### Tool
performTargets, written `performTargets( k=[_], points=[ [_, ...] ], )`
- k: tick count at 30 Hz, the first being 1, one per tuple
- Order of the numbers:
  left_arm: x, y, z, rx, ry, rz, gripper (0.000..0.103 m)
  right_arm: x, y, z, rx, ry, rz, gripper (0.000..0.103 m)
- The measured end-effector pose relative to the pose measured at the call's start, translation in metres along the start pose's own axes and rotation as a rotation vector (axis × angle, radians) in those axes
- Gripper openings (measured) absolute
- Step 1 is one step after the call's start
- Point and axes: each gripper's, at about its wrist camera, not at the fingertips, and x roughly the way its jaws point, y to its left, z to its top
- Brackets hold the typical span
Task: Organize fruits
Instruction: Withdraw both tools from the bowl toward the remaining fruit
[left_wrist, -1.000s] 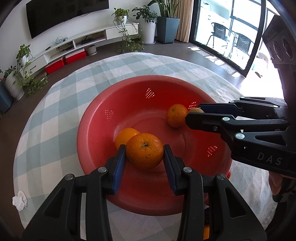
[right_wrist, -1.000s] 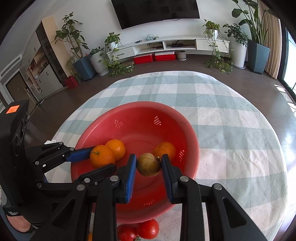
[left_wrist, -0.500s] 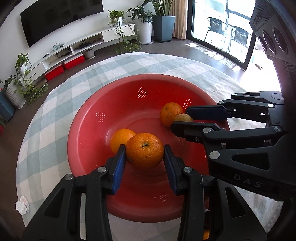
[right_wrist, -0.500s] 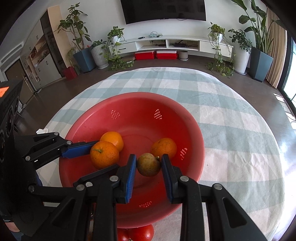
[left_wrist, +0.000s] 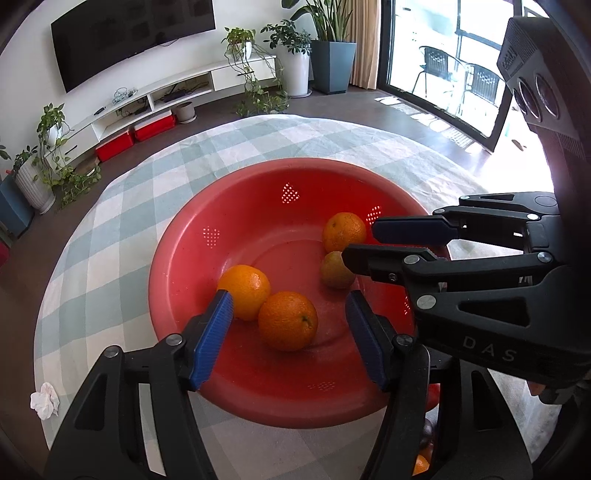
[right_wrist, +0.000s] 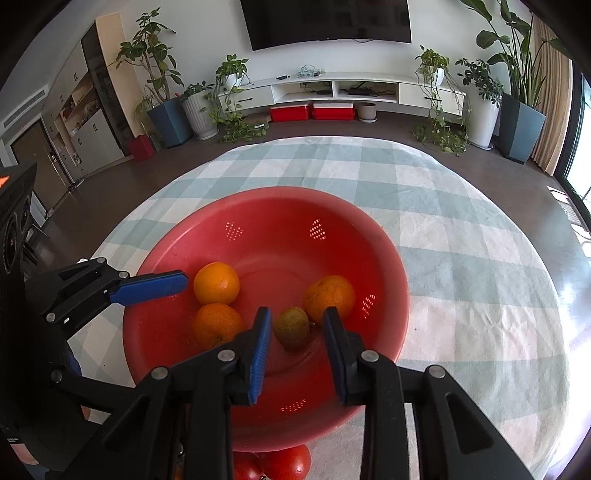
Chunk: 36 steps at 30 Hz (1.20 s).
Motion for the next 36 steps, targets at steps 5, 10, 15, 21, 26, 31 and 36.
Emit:
performTargets(
  k=[5, 10, 15, 21, 26, 31, 36],
  points=[
    [-0.030, 0.003, -0.011, -0.012, -0.040, -0.005, 0.064, -0.021, 0.000, 0.000, 0.013, -0.047, 0.015, 0.034],
    [-0.064, 0.003, -0.035, -0.031, -0.064, -0.020, 0.070, -0.048, 0.007, 0.001, 0.014, -0.089, 0.016, 0.048],
    [-0.091, -0.005, -0.067, -0.034, -0.069, -0.048, 0.075, -0.084, 0.020, -0.017, 0.003, -0.126, 0.028, 0.061],
    [-0.108, -0.020, -0.104, -0.011, -0.055, -0.063, 0.075, -0.117, 0.027, -0.059, 0.024, -0.134, 0.026, 0.067],
    [-0.113, -0.022, -0.132, -0.001, -0.030, -0.067, 0.075, -0.132, 0.031, -0.097, 0.064, -0.119, 0.023, 0.067],
    [-0.119, -0.013, -0.152, -0.026, -0.023, -0.082, 0.075, -0.124, 0.042, -0.131, 0.089, -0.073, 0.012, 0.067],
    [-0.121, -0.008, -0.163, -0.054, -0.023, -0.110, 0.075, -0.101, 0.062, -0.153, 0.070, 0.004, -0.007, 0.064]
  ],
)
